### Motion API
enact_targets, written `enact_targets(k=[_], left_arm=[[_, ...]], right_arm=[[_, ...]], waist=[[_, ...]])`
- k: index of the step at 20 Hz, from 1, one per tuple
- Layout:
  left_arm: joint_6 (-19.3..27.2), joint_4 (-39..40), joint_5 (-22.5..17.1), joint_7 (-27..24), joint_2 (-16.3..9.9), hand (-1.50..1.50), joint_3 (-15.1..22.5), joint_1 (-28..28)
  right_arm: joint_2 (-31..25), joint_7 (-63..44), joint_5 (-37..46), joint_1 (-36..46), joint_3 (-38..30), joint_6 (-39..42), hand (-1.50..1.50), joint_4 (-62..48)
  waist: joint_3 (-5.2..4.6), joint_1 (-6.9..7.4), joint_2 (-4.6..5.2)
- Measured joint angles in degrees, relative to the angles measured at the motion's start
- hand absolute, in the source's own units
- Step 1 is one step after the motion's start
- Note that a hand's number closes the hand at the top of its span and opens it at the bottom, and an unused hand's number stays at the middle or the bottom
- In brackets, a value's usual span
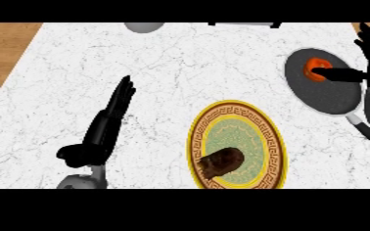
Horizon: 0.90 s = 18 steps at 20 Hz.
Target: Pick the squash from the plate and place it in the pan
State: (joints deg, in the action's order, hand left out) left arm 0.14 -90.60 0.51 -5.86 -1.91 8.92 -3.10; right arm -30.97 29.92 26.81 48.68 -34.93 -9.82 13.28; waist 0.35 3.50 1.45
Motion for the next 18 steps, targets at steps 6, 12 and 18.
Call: enact_targets(k=[6, 12, 18], left_arm=[[0.0, 0.5, -0.1, 0.2, -0.2, 0.00, -0.6, 0.5], [0.6, 0.7, 0.1, 0.4, 0.2, 0.00, -0.9, 0.0], [0.6, 1.1, 0.3, -0.2, 0.2, 0.00, -1.3, 0.6]], right_arm=[[-5.1, 4.0, -5.5, -2.9, -4.3, 13.2, -1.50, -2.1], [-8.9, 9.8, -7.2, -8.1, -4.6, 27.4, -1.50, -3.0], [-10.0, 13.9, -7.6, -12.6, -3.2, 31.5, -1.50, -1.7]], waist=[[-0.09, -1.31, -0.40], [-0.12, -1.90, -0.63], [-0.15, -2.11, -0.82]])
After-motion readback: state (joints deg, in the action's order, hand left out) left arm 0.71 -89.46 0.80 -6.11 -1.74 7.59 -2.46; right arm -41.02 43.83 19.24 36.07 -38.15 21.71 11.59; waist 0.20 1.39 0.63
